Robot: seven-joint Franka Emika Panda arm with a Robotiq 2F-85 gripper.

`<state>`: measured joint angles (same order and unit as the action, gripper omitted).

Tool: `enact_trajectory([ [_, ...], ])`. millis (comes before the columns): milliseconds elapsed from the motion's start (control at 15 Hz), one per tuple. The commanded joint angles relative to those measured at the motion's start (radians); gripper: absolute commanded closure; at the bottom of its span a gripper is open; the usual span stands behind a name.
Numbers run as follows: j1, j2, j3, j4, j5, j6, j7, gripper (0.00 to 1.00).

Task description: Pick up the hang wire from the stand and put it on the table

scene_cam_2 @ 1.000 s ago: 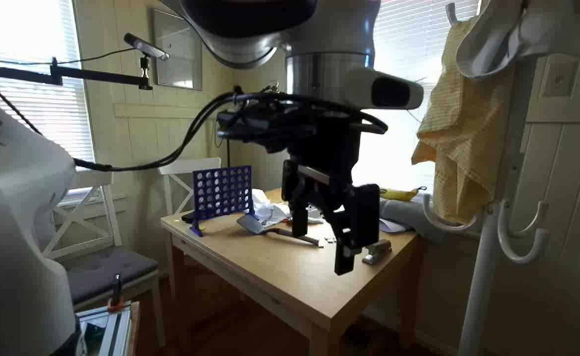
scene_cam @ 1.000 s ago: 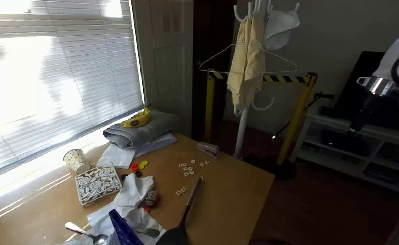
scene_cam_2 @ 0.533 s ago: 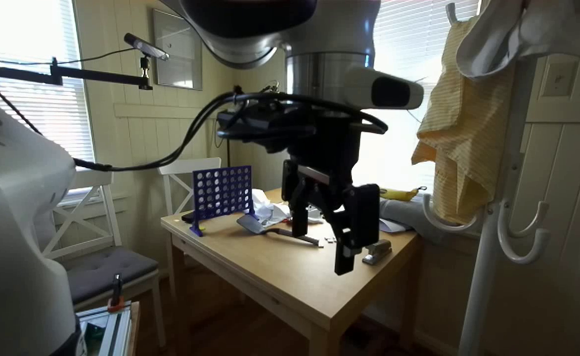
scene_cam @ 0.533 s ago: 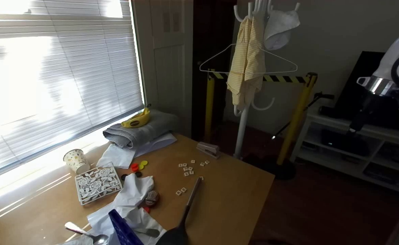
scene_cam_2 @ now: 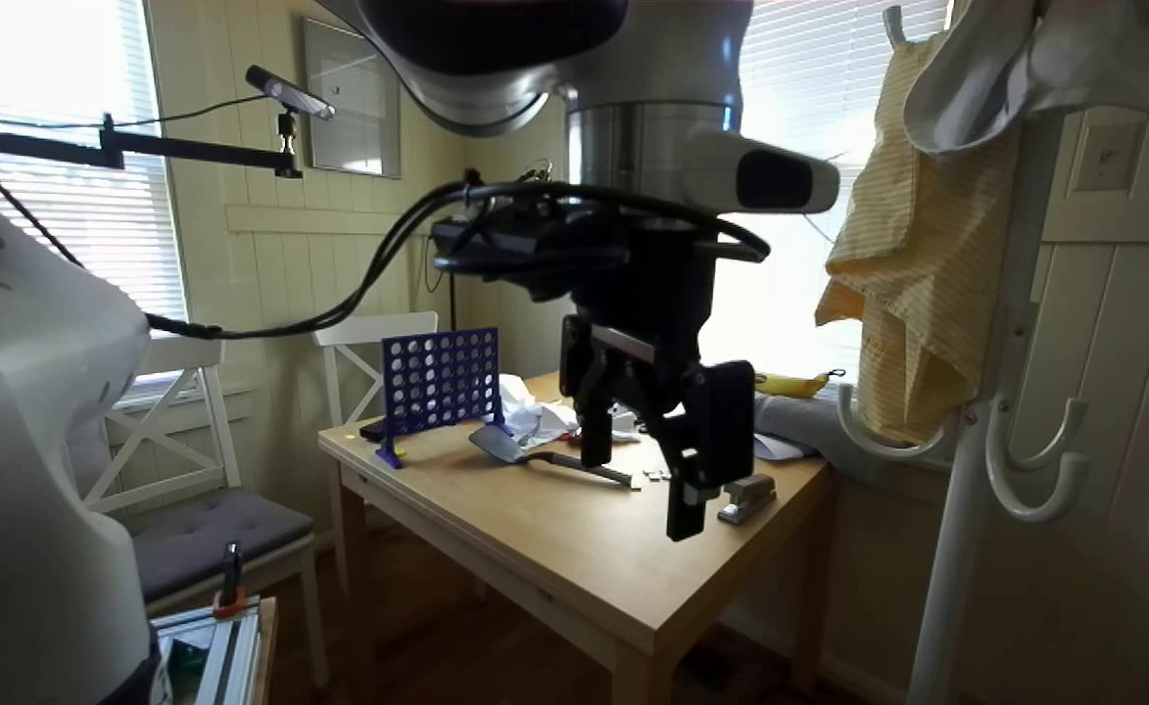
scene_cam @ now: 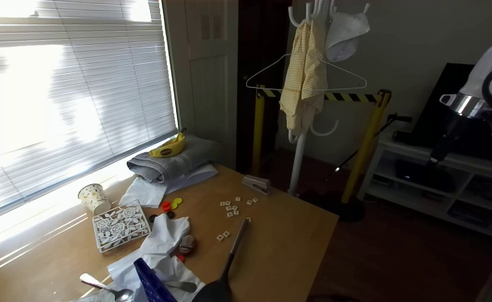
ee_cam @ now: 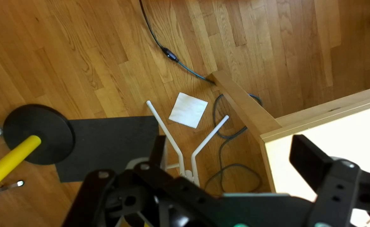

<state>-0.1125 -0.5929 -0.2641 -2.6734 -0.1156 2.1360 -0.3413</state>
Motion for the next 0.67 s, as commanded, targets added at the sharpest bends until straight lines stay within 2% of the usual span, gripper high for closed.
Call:
enact_trajectory([
  [0,0.023,-0.031,0.022,0.013,0.000,0.077,-0.057,0.00],
  [333,0.069,-0.059,0.092,0.115,-0.046,0.125,-0.121,0.00],
  [600,0.125,-0.007,0.147,0.284,-0.077,0.189,-0.136,0.00],
])
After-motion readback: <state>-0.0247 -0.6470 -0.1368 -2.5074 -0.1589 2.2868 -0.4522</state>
